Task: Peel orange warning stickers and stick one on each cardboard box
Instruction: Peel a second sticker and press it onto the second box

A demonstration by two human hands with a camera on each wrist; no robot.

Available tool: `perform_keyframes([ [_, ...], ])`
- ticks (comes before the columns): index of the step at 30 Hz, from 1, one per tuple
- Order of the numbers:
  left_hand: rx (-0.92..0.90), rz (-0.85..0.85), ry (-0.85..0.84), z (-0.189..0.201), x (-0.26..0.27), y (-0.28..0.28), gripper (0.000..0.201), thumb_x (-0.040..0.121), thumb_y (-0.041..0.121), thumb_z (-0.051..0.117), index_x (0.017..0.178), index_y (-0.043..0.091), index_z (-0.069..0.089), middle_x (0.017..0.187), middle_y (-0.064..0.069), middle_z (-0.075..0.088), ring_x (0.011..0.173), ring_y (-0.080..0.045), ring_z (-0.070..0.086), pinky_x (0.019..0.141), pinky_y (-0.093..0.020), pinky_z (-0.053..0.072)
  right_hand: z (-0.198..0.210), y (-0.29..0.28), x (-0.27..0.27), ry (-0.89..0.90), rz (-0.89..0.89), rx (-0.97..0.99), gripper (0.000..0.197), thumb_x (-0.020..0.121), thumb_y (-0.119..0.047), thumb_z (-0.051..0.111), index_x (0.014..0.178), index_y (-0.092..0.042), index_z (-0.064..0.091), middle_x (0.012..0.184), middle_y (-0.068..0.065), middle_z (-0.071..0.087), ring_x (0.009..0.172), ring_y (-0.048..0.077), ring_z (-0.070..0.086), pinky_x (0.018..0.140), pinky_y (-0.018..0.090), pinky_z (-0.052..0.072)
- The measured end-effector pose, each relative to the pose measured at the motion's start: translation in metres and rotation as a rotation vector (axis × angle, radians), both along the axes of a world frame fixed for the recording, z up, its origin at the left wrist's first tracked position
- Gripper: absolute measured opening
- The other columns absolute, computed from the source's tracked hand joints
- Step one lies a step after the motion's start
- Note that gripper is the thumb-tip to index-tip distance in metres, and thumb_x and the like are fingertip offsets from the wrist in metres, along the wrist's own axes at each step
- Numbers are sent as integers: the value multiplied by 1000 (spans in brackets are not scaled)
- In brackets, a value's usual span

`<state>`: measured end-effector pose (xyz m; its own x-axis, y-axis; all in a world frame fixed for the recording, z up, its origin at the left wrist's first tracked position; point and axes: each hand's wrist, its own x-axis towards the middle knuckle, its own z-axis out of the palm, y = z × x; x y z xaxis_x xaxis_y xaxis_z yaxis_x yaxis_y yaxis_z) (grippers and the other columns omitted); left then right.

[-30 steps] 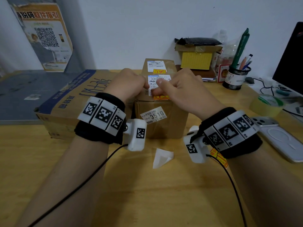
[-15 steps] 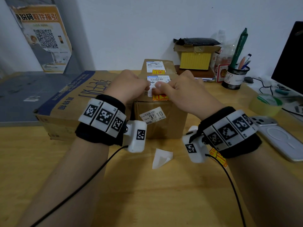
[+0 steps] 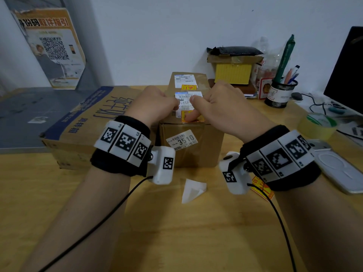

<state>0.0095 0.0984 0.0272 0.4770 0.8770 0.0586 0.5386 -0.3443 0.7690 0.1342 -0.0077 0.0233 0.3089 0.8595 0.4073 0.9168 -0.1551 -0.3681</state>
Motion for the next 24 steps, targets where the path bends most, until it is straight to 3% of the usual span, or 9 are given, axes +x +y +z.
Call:
perform_keyframes([
  [3,15,-4,7,1,0,0,28,88,32,70,100,8,77,98,-9,76,93,-23,69,84,-37,52,-1,-1,0,-45,-42,-13,50,101,-43,39,79,-31,82,68,-3,44,67,13,42,91,46,44],
  [6,34,-34,26,-1,0,0,15,86,33,75,77,22,72,82,3,70,79,-12,64,68,-28,48,-3,1,0,-58,-102,-51,52,97,-47,37,86,-23,82,71,-1,52,81,23,51,86,46,47],
  [9,52,-65,35,-3,1,0,21,83,27,79,66,27,66,72,11,63,69,0,55,58,-20,39,3,-2,-1,9,-44,-32,48,95,-35,41,76,-25,84,63,-7,56,71,20,52,76,38,43],
  [11,54,-70,38,-4,1,1,20,83,26,79,67,28,67,73,12,62,70,2,53,57,-19,38,6,-5,-1,33,-31,-37,49,96,-31,41,73,-29,83,61,-7,58,69,17,50,75,38,39],
  [14,61,-72,34,-5,2,0,13,83,26,79,74,26,70,76,11,63,73,-1,55,58,-20,39,2,-4,2,55,-80,-54,48,97,-35,38,80,-29,82,77,-2,66,71,17,47,79,41,43],
  [18,66,-67,33,-5,3,0,13,83,25,78,74,26,69,75,11,63,72,-1,55,58,-20,39,2,0,-1,59,-110,-38,50,81,-43,37,93,-20,78,82,4,67,72,21,47,71,40,45],
  [21,61,-68,33,-5,3,0,13,83,24,78,74,26,69,74,11,63,71,-1,56,57,-20,40,0,1,1,-27,-169,-43,47,86,-44,38,99,-16,73,91,2,66,84,24,51,81,46,50],
  [24,57,-71,30,-5,4,1,13,83,23,78,74,26,70,76,11,64,74,-4,58,60,-21,42,-7,2,6,-134,-223,-71,35,99,-45,42,89,-12,49,81,3,52,86,28,46,70,43,39],
])
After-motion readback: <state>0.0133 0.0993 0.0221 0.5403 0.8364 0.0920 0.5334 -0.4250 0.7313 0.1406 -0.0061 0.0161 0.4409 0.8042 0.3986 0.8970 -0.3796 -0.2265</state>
